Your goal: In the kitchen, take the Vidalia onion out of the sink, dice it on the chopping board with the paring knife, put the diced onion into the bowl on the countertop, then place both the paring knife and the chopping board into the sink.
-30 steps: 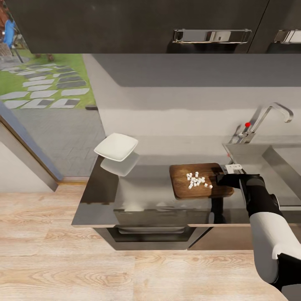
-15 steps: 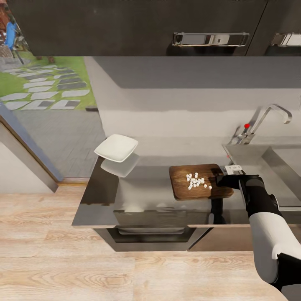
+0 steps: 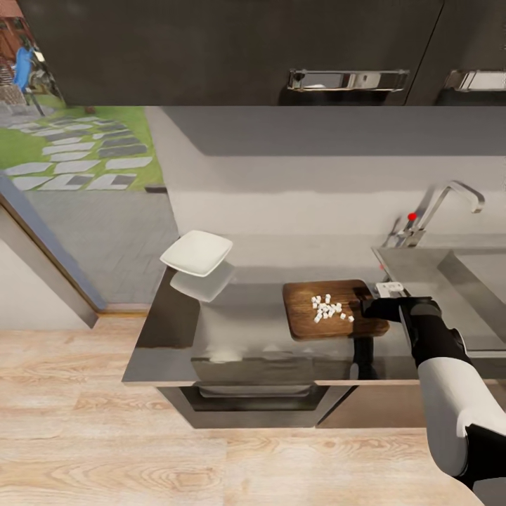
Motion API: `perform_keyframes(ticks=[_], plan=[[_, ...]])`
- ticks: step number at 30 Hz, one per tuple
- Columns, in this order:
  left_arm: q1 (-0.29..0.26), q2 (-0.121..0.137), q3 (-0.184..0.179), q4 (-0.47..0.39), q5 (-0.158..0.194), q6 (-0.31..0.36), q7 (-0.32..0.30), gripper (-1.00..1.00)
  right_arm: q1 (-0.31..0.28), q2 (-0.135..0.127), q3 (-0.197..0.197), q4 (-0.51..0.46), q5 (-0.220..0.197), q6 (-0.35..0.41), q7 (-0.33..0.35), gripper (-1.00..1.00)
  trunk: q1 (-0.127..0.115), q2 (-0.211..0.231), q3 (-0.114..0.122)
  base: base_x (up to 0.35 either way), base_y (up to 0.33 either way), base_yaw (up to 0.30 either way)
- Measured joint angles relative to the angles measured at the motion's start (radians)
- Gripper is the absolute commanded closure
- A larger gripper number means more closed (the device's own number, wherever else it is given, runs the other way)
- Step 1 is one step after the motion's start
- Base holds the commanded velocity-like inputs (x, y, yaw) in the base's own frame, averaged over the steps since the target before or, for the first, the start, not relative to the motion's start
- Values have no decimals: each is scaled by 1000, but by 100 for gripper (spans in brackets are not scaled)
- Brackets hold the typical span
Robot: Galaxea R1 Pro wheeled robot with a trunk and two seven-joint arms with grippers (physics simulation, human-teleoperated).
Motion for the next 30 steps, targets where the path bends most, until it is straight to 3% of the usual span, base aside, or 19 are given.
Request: perform_keyframes(ticks=[30], plan=[[0,0,0,0,0,0,0,-100,1,0,0,29,4,8,-1,100,0,0,47,0,0,0]])
